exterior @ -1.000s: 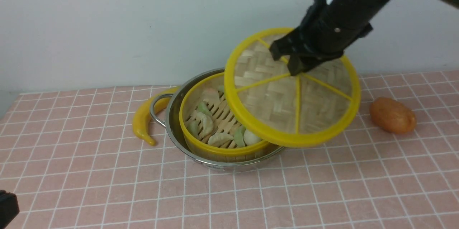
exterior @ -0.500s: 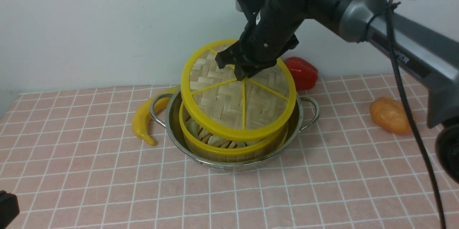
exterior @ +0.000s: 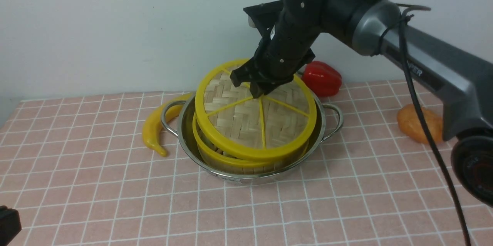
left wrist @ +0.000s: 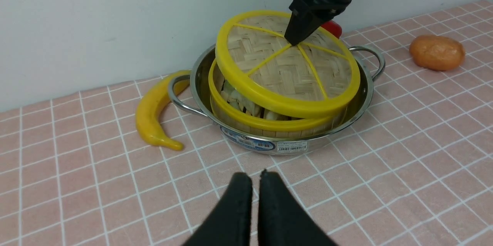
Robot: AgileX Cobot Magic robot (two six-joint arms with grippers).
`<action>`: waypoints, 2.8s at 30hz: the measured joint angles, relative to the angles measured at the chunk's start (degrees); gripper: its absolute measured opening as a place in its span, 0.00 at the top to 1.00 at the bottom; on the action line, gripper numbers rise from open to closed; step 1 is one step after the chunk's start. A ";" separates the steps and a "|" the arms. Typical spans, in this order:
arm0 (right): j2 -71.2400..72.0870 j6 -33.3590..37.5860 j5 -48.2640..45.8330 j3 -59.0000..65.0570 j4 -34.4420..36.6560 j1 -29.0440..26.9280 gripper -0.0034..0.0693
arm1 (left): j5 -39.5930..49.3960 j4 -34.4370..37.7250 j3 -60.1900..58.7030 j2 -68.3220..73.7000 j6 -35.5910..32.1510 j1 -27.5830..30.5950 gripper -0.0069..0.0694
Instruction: Place the steamer in the pot on the pink tablecloth, and put the lid on the steamer.
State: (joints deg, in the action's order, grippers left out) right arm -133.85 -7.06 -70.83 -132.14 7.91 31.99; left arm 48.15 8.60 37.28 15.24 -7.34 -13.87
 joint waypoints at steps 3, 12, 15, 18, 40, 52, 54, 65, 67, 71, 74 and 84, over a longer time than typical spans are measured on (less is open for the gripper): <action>-0.61 0.63 0.00 0.01 0.00 0.00 0.75 | 0.00 0.00 0.00 0.00 0.00 0.00 0.88; -1.38 2.98 0.08 -0.23 0.80 0.01 0.75 | 0.02 0.00 0.00 0.00 0.05 0.00 0.88; -1.38 4.01 0.76 -0.36 0.95 0.31 0.75 | 0.02 0.00 0.00 0.00 0.05 0.00 0.88; -1.38 4.95 2.11 -0.36 1.20 0.90 0.75 | 0.02 0.00 0.00 0.00 0.05 0.00 0.88; -3.16 5.82 4.79 -0.96 0.06 1.60 0.75 | 0.35 0.00 0.00 0.00 0.05 0.00 0.88; -3.87 5.21 5.09 -1.63 0.48 1.60 0.75 | 0.47 0.00 0.00 0.00 0.05 0.00 0.88; -3.87 5.02 5.02 -1.67 0.48 1.60 0.74 | 0.49 0.00 0.00 0.00 0.05 0.00 0.88; -0.79 4.73 0.37 -7.96 0.43 1.62 0.36 | 1.19 -0.06 0.00 0.00 0.22 0.00 0.84; 4.70 4.45 0.43 -9.56 0.43 1.62 0.32 | -0.48 -0.12 0.00 0.00 0.22 0.00 0.83; 14.17 4.33 0.54 -9.81 -0.13 1.62 0.30 | -4.93 -0.45 0.00 0.00 0.09 0.00 0.81; 22.78 4.33 0.84 -6.82 -1.21 1.62 0.32 | -9.65 -1.43 0.00 0.00 0.09 0.00 0.79; 54.75 2.77 0.98 29.44 -11.12 1.62 0.61 | -15.89 -4.35 0.00 0.00 0.15 0.00 0.76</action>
State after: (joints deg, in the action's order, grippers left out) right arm -79.09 -4.29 -69.86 -102.70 -3.21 33.60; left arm 32.26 4.26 37.28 15.24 -7.20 -13.87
